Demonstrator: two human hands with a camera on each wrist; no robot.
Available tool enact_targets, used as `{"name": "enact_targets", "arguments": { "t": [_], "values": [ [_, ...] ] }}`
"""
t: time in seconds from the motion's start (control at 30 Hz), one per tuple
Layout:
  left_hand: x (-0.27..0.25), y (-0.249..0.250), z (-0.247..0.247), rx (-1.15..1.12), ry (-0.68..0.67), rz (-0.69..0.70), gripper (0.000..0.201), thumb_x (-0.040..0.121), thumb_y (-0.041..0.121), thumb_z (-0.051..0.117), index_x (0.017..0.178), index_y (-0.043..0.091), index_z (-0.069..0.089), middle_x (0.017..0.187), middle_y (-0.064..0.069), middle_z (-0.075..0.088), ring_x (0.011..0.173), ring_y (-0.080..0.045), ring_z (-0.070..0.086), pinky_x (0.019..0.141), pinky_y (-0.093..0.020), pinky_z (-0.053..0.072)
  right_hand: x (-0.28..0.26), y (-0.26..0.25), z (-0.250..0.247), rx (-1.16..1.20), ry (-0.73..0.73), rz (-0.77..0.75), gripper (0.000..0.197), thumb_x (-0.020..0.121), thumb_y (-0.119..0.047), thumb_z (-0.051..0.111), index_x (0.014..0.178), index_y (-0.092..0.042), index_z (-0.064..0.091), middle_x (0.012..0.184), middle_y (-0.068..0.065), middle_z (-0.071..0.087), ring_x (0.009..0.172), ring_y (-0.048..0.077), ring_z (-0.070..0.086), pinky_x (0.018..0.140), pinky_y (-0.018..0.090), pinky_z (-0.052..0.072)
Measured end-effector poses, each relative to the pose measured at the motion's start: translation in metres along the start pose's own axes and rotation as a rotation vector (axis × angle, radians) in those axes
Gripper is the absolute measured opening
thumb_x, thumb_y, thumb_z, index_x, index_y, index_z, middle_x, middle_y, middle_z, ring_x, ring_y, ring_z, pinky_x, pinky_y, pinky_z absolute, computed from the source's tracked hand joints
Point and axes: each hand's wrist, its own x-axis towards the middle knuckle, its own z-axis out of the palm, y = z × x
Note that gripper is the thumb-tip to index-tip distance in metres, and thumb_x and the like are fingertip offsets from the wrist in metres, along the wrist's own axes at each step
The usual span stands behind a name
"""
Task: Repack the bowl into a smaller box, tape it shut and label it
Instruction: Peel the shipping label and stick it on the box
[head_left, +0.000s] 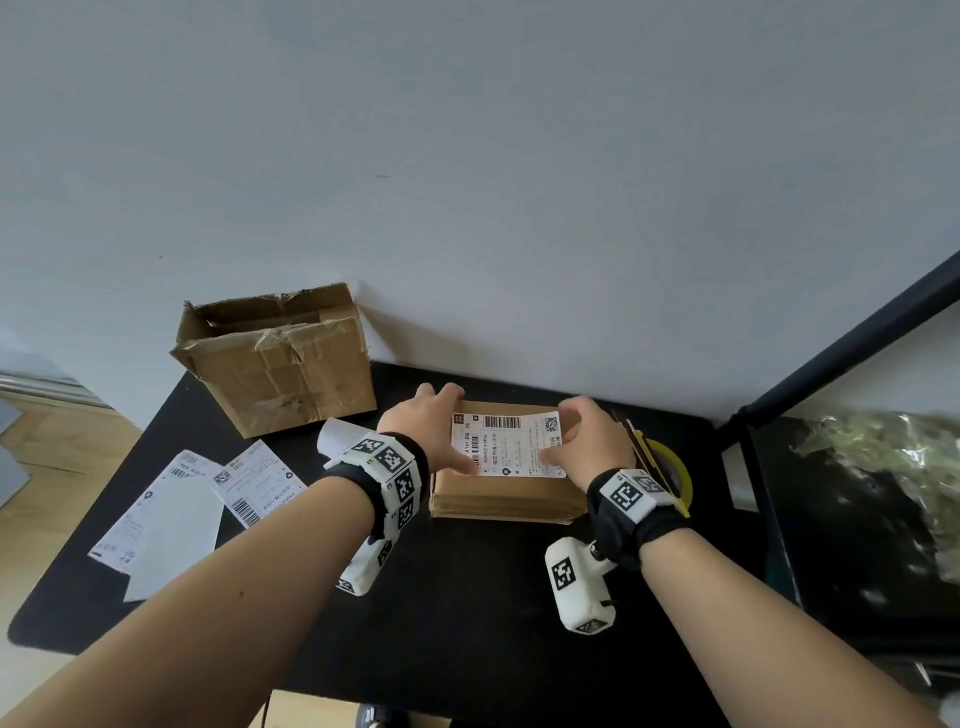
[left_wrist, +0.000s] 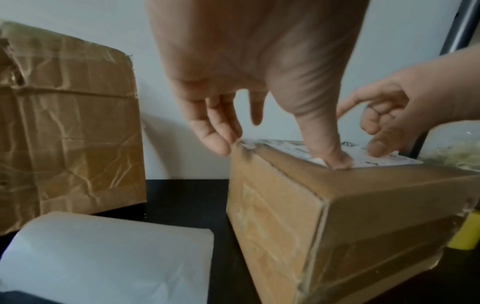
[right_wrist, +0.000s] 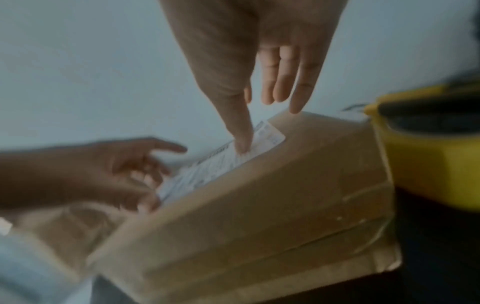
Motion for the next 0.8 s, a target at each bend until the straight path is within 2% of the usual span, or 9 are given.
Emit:
{"name": "enact_targets", "arguments": {
  "t": [0.07, 0.1, 0.2, 0.27, 0.33, 0.53, 0.67, 0.73, 0.8],
  "values": [
    [0.000, -0.003, 0.000, 0.037, 0.045, 0.077, 0.104, 0.059, 0.051, 0.082, 0.144, 0.034, 0.025, 0.130, 0.002, 0.037, 0.122, -0.018, 0.039, 0.091, -0.035, 0.049, -0.004, -0.005, 0.000, -0.129, 0.060, -0.125, 0.074, 0.074, -0.028, 0.080, 0.137, -0.029, 0.041, 0.122, 0.001, 0.052, 0.115, 0.021, 0.050, 0.088, 0.033, 0.047],
    [0.000, -0.004, 0.001, 0.047, 0.059, 0.137, 0.102, 0.060, 0.049, 0.081, 0.144, 0.036, 0.025, 0.136, 0.003, 0.032, 0.129, -0.018, 0.031, 0.098, -0.035, 0.045, -0.006, -0.007, 0.001, -0.181, 0.072, -0.214, 0.076, 0.074, -0.031, 0.078, 0.139, -0.032, 0.039, 0.128, 0.001, 0.047, 0.122, 0.021, 0.044, 0.094, 0.034, 0.044],
    [0.001, -0.006, 0.003, 0.096, 0.038, 0.278, 0.084, 0.068, 0.047, 0.077, 0.141, 0.043, 0.035, 0.154, 0.004, 0.014, 0.143, -0.018, 0.005, 0.114, -0.043, 0.024, -0.011, -0.014, 0.008, -0.313, -0.011, -0.432, 0.065, 0.081, -0.040, 0.070, 0.140, -0.040, 0.042, 0.153, 0.002, 0.022, 0.143, 0.023, 0.015, 0.117, 0.042, 0.019],
    [0.002, -0.011, 0.005, 0.148, -0.015, 0.287, 0.075, 0.074, 0.050, 0.071, 0.140, 0.046, 0.035, 0.158, 0.004, 0.003, 0.146, -0.019, -0.007, 0.117, -0.048, 0.014, -0.009, -0.014, 0.014, -0.387, -0.109, -0.449, 0.058, 0.086, -0.050, 0.060, 0.140, -0.046, 0.039, 0.160, 0.001, 0.004, 0.147, 0.024, -0.002, 0.120, 0.047, 0.005],
    [0.004, -0.016, 0.006, 0.166, -0.048, 0.269, 0.073, 0.077, 0.053, 0.068, 0.140, 0.049, 0.031, 0.159, 0.005, -0.003, 0.146, -0.019, -0.012, 0.117, -0.050, 0.010, -0.005, -0.010, 0.015, -0.420, -0.172, -0.406, 0.058, 0.086, -0.057, 0.055, 0.140, -0.051, 0.034, 0.161, 0.000, -0.003, 0.147, 0.025, -0.008, 0.119, 0.049, -0.001],
    [0.005, -0.027, 0.006, 0.109, -0.087, 0.226, 0.077, 0.074, 0.056, 0.069, 0.140, 0.051, 0.030, 0.159, 0.009, -0.005, 0.146, -0.017, -0.013, 0.115, -0.051, 0.010, 0.005, 0.013, -0.007, -0.431, -0.185, -0.312, 0.066, 0.080, -0.063, 0.058, 0.140, -0.053, 0.032, 0.161, -0.002, 0.006, 0.147, 0.025, -0.001, 0.118, 0.051, 0.003],
    [0.003, -0.033, 0.004, 0.052, -0.107, 0.190, 0.076, 0.075, 0.052, 0.070, 0.140, 0.050, 0.031, 0.159, 0.009, 0.001, 0.146, -0.017, -0.008, 0.115, -0.051, 0.018, 0.005, 0.030, -0.020, -0.446, -0.171, -0.252, 0.068, 0.080, -0.062, 0.059, 0.142, -0.050, 0.031, 0.160, -0.001, 0.015, 0.147, 0.024, 0.007, 0.118, 0.049, 0.011],
    [0.003, -0.030, 0.001, 0.013, -0.139, 0.168, 0.080, 0.075, 0.047, 0.073, 0.142, 0.047, 0.029, 0.158, 0.007, 0.008, 0.146, -0.020, 0.006, 0.113, -0.047, 0.026, 0.006, 0.030, -0.021, -0.411, -0.192, -0.243, 0.076, 0.081, -0.057, 0.062, 0.146, -0.044, 0.026, 0.159, 0.000, 0.017, 0.147, 0.023, 0.012, 0.119, 0.046, 0.015],
    [0.004, -0.026, -0.001, -0.028, -0.161, 0.146, 0.088, 0.072, 0.042, 0.076, 0.145, 0.042, 0.027, 0.154, 0.006, 0.020, 0.136, -0.019, 0.032, 0.107, -0.039, 0.038, 0.008, 0.028, -0.022, -0.302, -0.244, -0.222, 0.090, 0.079, -0.050, 0.069, 0.151, -0.035, 0.016, 0.158, -0.001, 0.022, 0.145, 0.021, 0.020, 0.117, 0.040, 0.018]
  ]
}}
